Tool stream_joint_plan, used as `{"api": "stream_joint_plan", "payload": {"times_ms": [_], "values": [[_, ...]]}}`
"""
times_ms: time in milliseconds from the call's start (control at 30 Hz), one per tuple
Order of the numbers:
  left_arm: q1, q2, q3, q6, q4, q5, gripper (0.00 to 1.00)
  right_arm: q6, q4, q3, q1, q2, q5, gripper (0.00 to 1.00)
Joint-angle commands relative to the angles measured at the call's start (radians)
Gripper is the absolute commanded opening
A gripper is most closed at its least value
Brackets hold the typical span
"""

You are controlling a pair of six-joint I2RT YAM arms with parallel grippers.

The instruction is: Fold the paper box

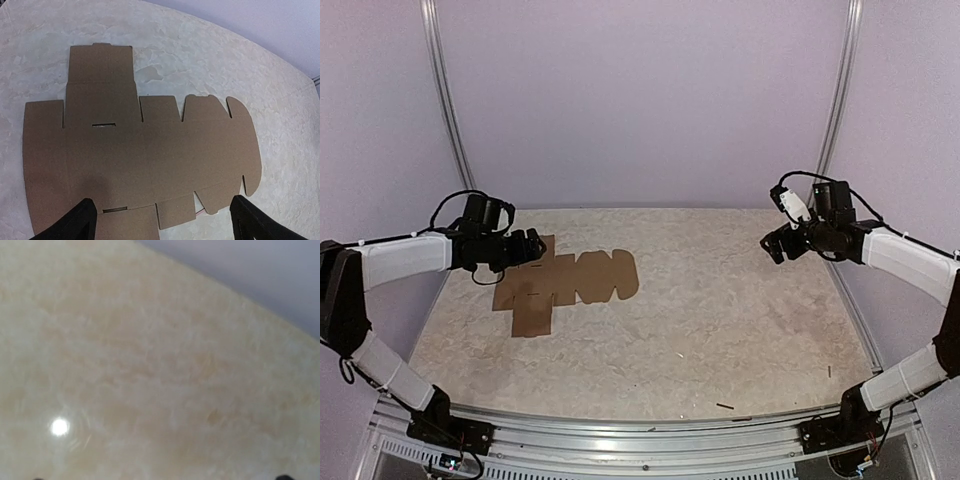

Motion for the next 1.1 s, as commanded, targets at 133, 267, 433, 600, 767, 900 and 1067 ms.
{"api": "stream_joint_plan", "payload": {"times_ms": [133, 267, 433, 600, 767, 900, 1067], "values": [[-0.037, 0.230, 0.243, -0.145, -0.100, -0.008, 0.87, -0.033, 0.033, -0.075, -0.002, -0.042, -0.006, 1.00], [-0.095, 0.400, 0.422, -0.156, -0.223, -0.087, 0.86, -0.050, -0.003, -0.074, -0.004, -0.065, -0.091, 1.00], [-0.166, 0.536, 0.561, -0.179, -0.318, -0.137, 0.86, -0.049, -0.021, -0.072, -0.005, -0.090, -0.165, 1.00], [-0.223, 0.623, 0.632, -0.178, -0.371, -0.130, 0.85, -0.040, -0.029, -0.058, -0.005, -0.076, -0.197, 1.00], [-0.262, 0.673, 0.668, -0.169, -0.383, -0.102, 0.85, -0.043, -0.025, -0.068, -0.004, -0.100, -0.186, 1.00], [-0.285, 0.730, 0.714, -0.165, -0.377, -0.063, 0.85, -0.035, -0.021, -0.069, -0.005, -0.106, -0.185, 1.00], [-0.337, 0.823, 0.793, -0.114, -0.346, 0.020, 0.83, -0.019, -0.058, -0.028, -0.006, -0.099, -0.214, 1.00]]}}
